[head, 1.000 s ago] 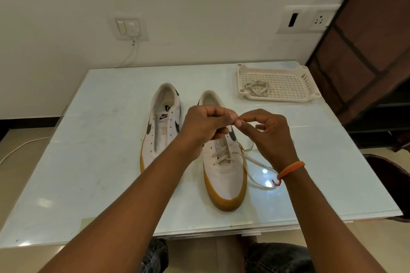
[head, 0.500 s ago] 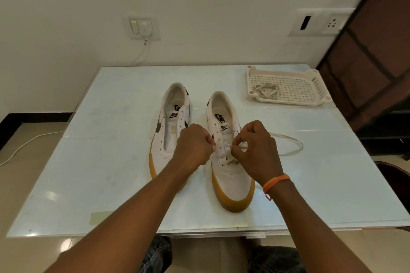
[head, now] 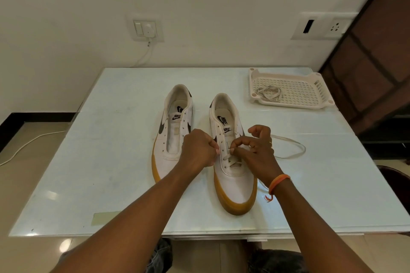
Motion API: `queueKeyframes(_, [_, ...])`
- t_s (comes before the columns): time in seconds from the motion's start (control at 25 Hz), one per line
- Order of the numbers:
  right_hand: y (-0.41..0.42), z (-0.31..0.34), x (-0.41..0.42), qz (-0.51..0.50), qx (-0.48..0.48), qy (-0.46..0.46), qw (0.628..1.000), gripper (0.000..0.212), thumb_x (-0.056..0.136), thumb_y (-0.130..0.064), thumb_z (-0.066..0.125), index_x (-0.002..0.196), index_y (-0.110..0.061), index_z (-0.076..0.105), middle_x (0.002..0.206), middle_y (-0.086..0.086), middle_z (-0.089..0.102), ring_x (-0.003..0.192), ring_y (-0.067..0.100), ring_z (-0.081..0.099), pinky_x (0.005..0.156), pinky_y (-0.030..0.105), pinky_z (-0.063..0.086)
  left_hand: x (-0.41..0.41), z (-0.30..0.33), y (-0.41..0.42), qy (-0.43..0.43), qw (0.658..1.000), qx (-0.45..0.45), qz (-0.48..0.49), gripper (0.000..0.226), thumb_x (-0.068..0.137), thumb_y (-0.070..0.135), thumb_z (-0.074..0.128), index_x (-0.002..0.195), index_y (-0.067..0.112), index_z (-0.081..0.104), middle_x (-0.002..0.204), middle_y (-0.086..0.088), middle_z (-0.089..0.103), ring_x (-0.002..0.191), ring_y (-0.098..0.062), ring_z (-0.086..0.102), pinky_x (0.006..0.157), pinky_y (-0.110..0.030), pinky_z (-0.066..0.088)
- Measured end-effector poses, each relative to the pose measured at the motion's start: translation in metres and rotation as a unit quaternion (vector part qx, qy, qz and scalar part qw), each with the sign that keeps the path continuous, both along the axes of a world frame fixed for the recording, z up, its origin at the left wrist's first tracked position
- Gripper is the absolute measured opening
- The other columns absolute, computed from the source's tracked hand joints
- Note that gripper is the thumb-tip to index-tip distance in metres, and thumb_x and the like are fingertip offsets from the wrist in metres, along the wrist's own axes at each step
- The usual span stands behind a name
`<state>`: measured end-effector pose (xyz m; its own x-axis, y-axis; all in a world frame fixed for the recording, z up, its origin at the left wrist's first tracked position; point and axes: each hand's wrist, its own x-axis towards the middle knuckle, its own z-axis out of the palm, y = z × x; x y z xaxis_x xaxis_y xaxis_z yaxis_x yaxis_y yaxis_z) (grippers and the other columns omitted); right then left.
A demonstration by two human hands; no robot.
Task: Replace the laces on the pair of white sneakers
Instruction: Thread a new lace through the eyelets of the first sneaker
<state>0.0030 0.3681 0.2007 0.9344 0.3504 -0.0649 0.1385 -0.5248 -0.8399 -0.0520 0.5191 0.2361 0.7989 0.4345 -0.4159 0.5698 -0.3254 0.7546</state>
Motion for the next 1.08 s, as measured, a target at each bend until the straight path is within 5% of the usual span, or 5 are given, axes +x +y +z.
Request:
queueKeyframes(0.28, [0.005,-0.002,0.001,0.020,-0.008,0.044,0.999,0.013,0.078,-0.026,0.077,0.071,-0.035,0.071,0.110,-0.016,0.036,0.114,0.012,0.036,0.101,0.038,0.038,-0.005,0.005,0.005,0.017,0.989,-0.136,0.063,0.014,0.085,-0.004,0.069,0.098,-0.005,0.071,0.080,-0.013,0.067,0.070,-0.019,0.067,0.063,-0.025,0.060])
queueKeyframes(0.56, [0.010,0.003,-0.002,0.044,-0.102,-0.002,0.994,0.008,0.083,-0.027,0.075,0.090,-0.029,0.071,0.118,-0.006,0.033,0.109,0.005,0.030,0.066,-0.004,0.019,-0.005,0.007,0.002,0.025,0.990,-0.132,0.041,0.020,0.081,0.003,0.075,0.100,-0.004,0.071,0.096,-0.015,0.070,0.086,-0.025,0.069,0.077,-0.031,0.060])
queueKeyframes(0.76, [0.008,0.010,0.001,0.057,-0.154,-0.026,0.986,0.010,0.080,-0.037,0.076,0.085,-0.038,0.068,0.120,-0.008,0.034,0.121,0.015,0.029,0.087,0.020,0.025,0.000,0.001,-0.003,-0.029,0.996,0.070,-0.044,0.015,0.078,0.011,0.079,0.083,-0.002,0.074,0.079,-0.016,0.073,0.074,-0.026,0.072,0.075,-0.042,0.060])
queueKeyframes(0.88, [0.001,0.018,0.004,0.057,-0.205,-0.075,0.974,0.013,0.074,-0.049,0.076,0.078,-0.042,0.067,0.125,-0.010,0.035,0.128,0.018,0.021,0.104,0.041,0.019,0.003,0.015,0.007,-0.004,0.993,0.096,-0.061,0.011,0.080,0.010,0.077,0.082,0.000,0.075,0.077,-0.012,0.073,0.071,-0.022,0.072,0.073,-0.041,0.061])
queueKeyframes(1.08, [-0.003,0.022,0.004,0.089,-0.210,-0.086,0.970,0.011,0.080,-0.049,0.071,0.080,-0.039,0.067,0.128,-0.010,0.037,0.130,0.018,0.020,0.105,0.042,0.014,-0.005,0.044,0.054,0.029,0.995,0.096,-0.003,0.004,0.083,0.000,0.072,0.080,0.003,0.074,0.072,-0.006,0.070,0.073,-0.023,0.072,0.076,-0.040,0.061])
